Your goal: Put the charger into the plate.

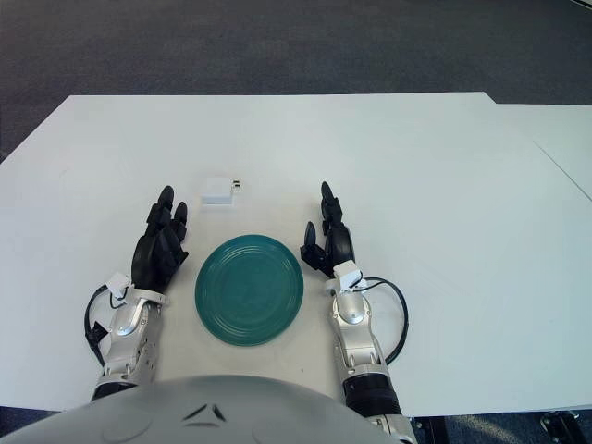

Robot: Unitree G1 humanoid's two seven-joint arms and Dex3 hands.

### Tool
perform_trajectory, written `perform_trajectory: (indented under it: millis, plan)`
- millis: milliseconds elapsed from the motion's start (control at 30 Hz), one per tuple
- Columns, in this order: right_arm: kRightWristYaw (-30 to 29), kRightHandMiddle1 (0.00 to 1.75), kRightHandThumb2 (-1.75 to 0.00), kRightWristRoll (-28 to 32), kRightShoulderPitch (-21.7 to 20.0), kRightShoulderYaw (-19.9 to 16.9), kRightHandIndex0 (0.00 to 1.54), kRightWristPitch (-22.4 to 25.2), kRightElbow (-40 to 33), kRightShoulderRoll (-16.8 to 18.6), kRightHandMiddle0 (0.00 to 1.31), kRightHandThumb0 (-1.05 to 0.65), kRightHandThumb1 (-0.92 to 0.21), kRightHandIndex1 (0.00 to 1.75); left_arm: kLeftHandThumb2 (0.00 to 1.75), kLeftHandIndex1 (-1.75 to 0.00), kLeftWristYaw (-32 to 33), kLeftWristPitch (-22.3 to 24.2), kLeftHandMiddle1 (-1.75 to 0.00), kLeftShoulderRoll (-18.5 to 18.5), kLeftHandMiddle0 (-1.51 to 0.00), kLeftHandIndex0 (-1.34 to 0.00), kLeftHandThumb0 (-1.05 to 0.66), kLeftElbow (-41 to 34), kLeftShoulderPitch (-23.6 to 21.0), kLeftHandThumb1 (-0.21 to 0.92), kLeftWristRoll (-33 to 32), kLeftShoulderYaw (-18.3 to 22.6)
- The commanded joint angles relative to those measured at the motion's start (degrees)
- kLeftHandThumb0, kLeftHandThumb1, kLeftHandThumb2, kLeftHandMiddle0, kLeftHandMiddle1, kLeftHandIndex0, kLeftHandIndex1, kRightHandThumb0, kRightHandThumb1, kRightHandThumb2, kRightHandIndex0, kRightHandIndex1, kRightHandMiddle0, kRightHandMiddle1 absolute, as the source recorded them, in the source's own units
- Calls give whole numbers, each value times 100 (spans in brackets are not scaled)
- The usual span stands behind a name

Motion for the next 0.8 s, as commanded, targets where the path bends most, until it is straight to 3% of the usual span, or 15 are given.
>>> perform_trajectory:
  millis: [0, 767]
  plan:
    - [-27, 0, -95, -47, 167, 9, 0, 129, 256, 3, 1, -93, -92, 0, 85, 0, 93, 323, 0, -8, 0, 0, -105, 237, 339, 92, -8, -1]
    - [200, 1, -96, 86, 58, -58, 0, -77, 532, -105, 1, -90, -92, 0, 84, 0, 29, 283, 0, -29, 0, -1, -105, 303, 305, 92, -118, 16]
